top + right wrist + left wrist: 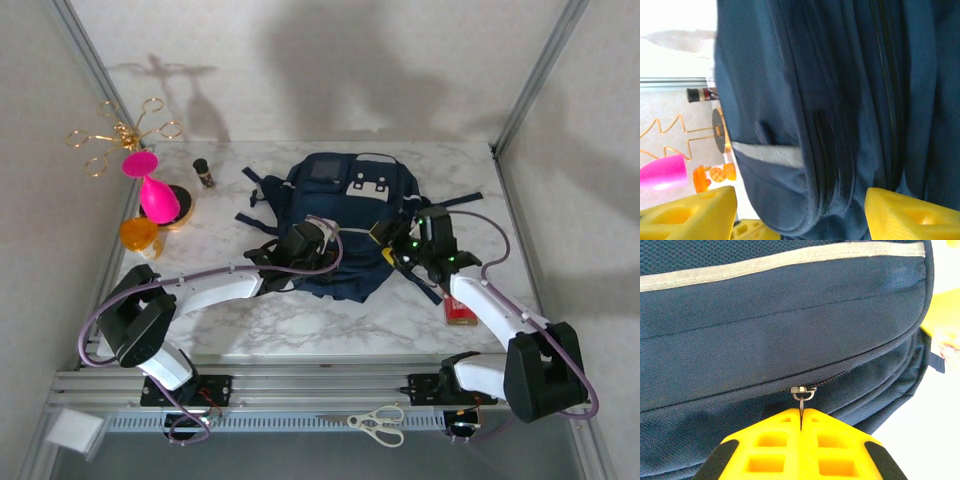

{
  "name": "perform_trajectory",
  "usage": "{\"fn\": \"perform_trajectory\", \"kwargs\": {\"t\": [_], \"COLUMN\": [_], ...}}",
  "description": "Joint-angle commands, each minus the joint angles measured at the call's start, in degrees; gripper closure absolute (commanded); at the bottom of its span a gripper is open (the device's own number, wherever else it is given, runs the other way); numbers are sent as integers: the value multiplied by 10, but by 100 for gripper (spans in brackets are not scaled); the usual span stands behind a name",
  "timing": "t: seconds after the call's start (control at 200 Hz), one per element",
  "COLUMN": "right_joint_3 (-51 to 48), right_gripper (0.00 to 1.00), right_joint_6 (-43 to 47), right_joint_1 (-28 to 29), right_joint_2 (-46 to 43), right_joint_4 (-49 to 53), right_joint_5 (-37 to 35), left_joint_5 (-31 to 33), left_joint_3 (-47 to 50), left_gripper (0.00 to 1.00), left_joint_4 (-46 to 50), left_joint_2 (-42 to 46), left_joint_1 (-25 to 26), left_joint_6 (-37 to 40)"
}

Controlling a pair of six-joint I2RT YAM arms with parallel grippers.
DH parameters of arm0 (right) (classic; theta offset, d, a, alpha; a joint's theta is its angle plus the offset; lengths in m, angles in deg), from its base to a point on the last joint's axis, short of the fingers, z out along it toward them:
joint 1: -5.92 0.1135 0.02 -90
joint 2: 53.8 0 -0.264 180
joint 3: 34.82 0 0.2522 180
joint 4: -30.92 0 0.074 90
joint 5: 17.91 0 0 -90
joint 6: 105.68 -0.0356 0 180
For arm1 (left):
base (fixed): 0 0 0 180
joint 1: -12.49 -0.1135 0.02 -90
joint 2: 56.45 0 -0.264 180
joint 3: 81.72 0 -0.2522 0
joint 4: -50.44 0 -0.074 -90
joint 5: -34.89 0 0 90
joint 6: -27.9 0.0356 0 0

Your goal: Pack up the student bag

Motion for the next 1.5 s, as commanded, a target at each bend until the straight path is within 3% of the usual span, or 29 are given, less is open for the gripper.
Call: {"fn": "perform_trajectory", "kwargs": {"t": [0.0,0.17,0.27,0.416,0.686,1.131,1.327,1.497], "right_joint_3": [3,0,52,45,88,117,132,121], "right_gripper": [31,43,43,42,41,37,50,73], "right_joint_6": [-60,-117,-103,-150,-128,-107,-100,-87], "right_joint_1": [43,70,89,110,134,142,155,131], "right_joint_2": [15,25,30,14,17,28,45,65], "right_joint_4": [-46,-113,-55,-84,-21,25,20,26], "right_joint_5": [-39,-56,-82,-76,-129,-188,-198,-205], "left_joint_5": [-18,-24,-19,-16,-2,42,45,57], "left_joint_3": [-5,-4,0,6,3,-7,-7,-5], "left_gripper": [100,100,100,100,100,100,100,100], "left_joint_4": [-1,-5,0,-5,2,19,15,15], "left_joint_2": [4,4,11,18,20,21,22,25], "left_joint_1": [6,6,6,6,6,4,4,4], "left_joint_6": [-2,-1,3,5,4,5,3,3]}}
